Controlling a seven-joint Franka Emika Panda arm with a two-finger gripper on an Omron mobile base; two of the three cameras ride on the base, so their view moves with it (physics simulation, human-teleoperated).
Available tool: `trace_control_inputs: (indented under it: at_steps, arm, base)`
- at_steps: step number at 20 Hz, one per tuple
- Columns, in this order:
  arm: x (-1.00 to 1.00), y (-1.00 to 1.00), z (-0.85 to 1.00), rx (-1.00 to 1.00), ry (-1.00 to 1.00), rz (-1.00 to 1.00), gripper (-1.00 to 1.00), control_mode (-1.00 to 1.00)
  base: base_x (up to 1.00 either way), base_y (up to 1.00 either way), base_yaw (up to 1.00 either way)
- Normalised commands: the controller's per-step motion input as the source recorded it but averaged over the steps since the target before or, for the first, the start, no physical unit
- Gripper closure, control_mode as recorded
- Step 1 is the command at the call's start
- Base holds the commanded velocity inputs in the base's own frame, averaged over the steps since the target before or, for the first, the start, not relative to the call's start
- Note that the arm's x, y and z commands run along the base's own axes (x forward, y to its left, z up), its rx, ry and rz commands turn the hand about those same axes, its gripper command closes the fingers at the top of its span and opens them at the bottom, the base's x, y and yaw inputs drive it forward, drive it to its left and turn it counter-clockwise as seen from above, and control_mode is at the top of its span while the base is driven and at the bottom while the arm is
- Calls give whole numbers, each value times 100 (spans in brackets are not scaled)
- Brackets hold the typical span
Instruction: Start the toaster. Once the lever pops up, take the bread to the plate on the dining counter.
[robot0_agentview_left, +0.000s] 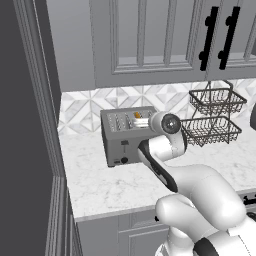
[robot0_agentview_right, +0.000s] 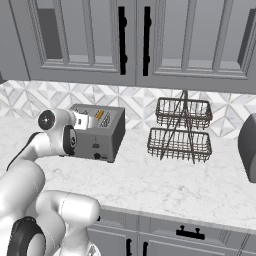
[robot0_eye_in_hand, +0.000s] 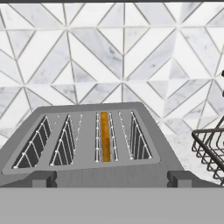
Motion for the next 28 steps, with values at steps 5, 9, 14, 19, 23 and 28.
trace_control_inputs:
  at_steps: [5,9,14,19,23,28]
  arm:
    - [0,0,0,0,0,0,-100,-100]
    - [0,0,0,0,0,0,-100,-100]
    - [0,0,0,0,0,0,-100,-100]
    - [0,0,0,0,0,0,-100,-100]
    - [0,0,0,0,0,0,-100,-100]
    - [0,0,0,0,0,0,-100,-100]
  base:
    - [0,0,0]
    - [0,0,0]
    - [0,0,0]
    - [0,0,0]
    - [0,0,0]
    - [0,0,0]
